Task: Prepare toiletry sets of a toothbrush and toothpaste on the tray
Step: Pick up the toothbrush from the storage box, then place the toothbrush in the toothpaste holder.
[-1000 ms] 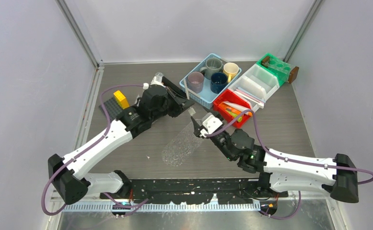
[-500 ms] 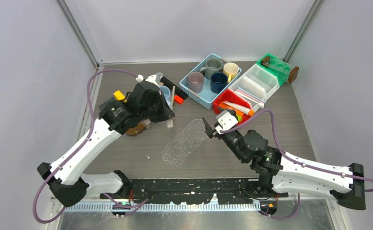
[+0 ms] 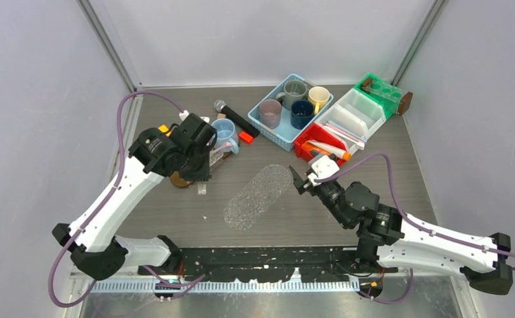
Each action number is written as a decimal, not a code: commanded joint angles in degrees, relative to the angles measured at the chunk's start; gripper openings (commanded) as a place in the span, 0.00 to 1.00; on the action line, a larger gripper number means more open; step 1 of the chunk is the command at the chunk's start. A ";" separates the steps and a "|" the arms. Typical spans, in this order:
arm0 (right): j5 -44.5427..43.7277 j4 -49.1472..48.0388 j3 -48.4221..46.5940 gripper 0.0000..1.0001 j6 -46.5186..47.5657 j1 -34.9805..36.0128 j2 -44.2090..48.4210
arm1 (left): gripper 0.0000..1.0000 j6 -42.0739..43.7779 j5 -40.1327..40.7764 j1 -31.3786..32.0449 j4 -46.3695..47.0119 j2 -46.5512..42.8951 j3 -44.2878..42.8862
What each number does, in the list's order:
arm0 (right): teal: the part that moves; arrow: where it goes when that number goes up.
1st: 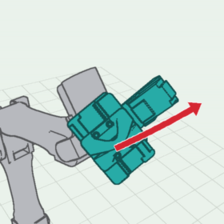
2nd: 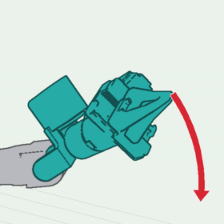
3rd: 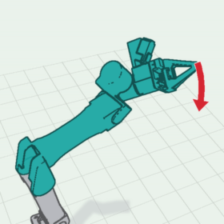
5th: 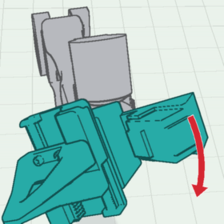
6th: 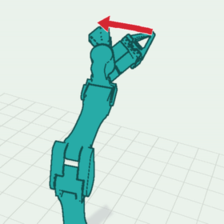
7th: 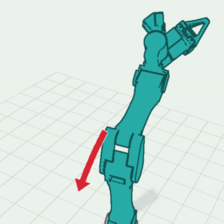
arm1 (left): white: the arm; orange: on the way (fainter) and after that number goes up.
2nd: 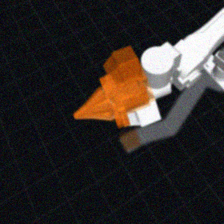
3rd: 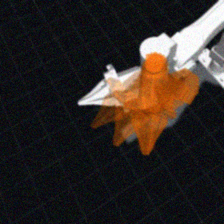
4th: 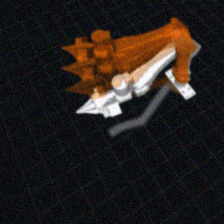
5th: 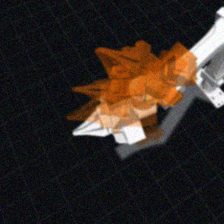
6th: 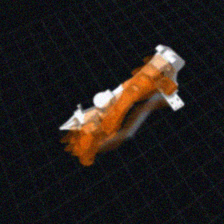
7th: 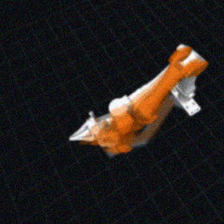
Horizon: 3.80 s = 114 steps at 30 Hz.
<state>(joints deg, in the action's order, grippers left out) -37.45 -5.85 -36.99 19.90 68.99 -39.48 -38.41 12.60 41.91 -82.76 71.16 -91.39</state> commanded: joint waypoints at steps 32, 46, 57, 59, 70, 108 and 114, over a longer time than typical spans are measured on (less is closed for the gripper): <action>-3.10 10.99 -1.67 0.71 -7.42 0.42 12.75 | 0.03 13.77 -11.07 -20.87 -2.57 19.71 -2.38; -3.88 10.46 -1.20 0.72 -7.16 1.22 13.12 | 0.06 14.09 -10.78 -21.87 -2.58 22.79 -3.03; -4.27 10.15 -0.89 0.72 -7.07 1.73 13.22 | 0.10 13.57 -9.24 -22.22 0.22 25.00 -2.10; -4.36 10.15 -0.78 0.71 -7.07 1.89 13.40 | 0.10 13.43 -9.17 -22.31 0.64 25.51 -2.03; -5.38 9.80 -0.62 0.72 -6.65 2.75 13.64 | 0.15 11.74 -6.82 -22.31 1.20 27.19 -1.79; -8.33 9.18 -0.44 0.72 -5.17 8.65 16.87 | 0.32 5.41 -5.31 -22.14 8.13 25.54 1.81; -8.58 9.18 -0.52 0.72 -4.92 9.32 16.92 | 0.43 5.36 -4.97 -22.14 7.31 24.05 0.78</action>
<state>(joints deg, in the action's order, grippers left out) -44.93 5.82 -37.34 14.41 77.69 -23.09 -32.62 6.46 19.97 -75.44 98.59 -89.43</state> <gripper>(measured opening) 0.716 0.399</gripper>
